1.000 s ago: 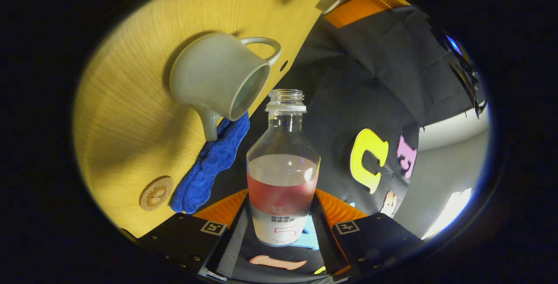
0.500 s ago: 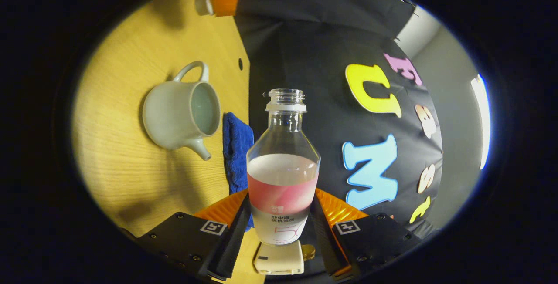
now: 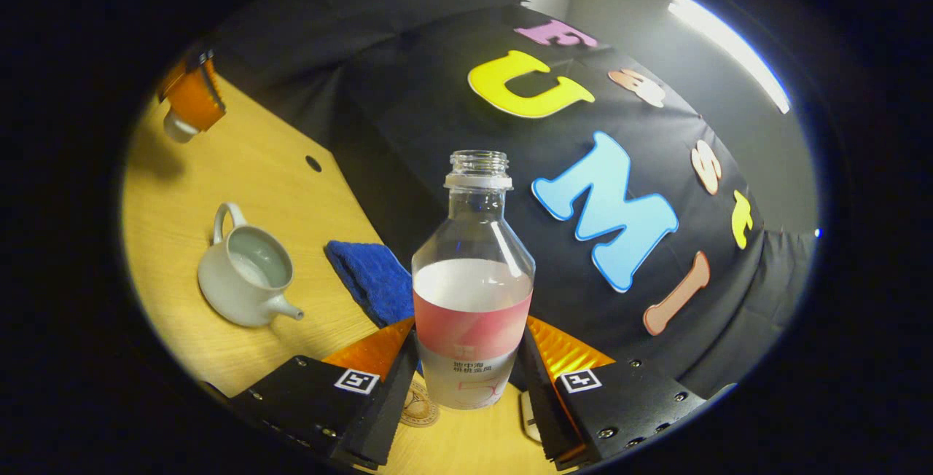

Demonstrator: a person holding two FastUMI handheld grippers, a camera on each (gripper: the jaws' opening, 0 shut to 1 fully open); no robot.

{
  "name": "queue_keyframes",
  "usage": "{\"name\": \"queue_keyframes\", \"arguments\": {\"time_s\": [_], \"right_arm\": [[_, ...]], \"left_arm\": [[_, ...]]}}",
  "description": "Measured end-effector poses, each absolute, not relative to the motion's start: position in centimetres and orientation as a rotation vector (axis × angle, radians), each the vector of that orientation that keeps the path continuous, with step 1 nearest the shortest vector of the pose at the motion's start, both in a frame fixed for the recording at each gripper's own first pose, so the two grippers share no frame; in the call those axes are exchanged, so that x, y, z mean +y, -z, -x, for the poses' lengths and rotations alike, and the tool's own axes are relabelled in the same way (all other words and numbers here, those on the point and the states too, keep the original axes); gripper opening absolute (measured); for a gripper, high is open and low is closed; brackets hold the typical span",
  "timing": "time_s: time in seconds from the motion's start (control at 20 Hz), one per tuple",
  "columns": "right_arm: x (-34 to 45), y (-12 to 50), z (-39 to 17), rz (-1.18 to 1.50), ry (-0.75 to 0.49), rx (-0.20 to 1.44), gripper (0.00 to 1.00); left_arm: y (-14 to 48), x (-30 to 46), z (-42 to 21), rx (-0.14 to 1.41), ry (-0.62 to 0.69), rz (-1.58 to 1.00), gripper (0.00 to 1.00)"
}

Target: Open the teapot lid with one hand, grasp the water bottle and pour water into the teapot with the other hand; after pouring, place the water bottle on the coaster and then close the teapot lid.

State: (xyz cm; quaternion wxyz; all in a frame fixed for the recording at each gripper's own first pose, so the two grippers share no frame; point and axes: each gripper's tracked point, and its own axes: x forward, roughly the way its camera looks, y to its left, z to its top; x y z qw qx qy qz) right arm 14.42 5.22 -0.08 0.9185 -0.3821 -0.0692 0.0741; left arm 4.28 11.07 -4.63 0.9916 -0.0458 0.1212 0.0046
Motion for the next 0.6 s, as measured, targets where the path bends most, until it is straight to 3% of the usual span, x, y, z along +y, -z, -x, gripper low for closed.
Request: {"name": "queue_keyframes", "arguments": {"time_s": [0.35, 0.6], "right_arm": [[1.4, 0.9, -18.0, 0.244, -0.146, 0.028, 0.75], [0.5, 3.1, -19.7, 0.083, -0.146, 0.094, 0.75]], "left_arm": [[4.5, 11.7, -4.1, 0.241, -0.023, 0.094, 0.13], [4.5, 12.0, -3.9, 0.242, -0.028, 0.099, 0.14]]}}
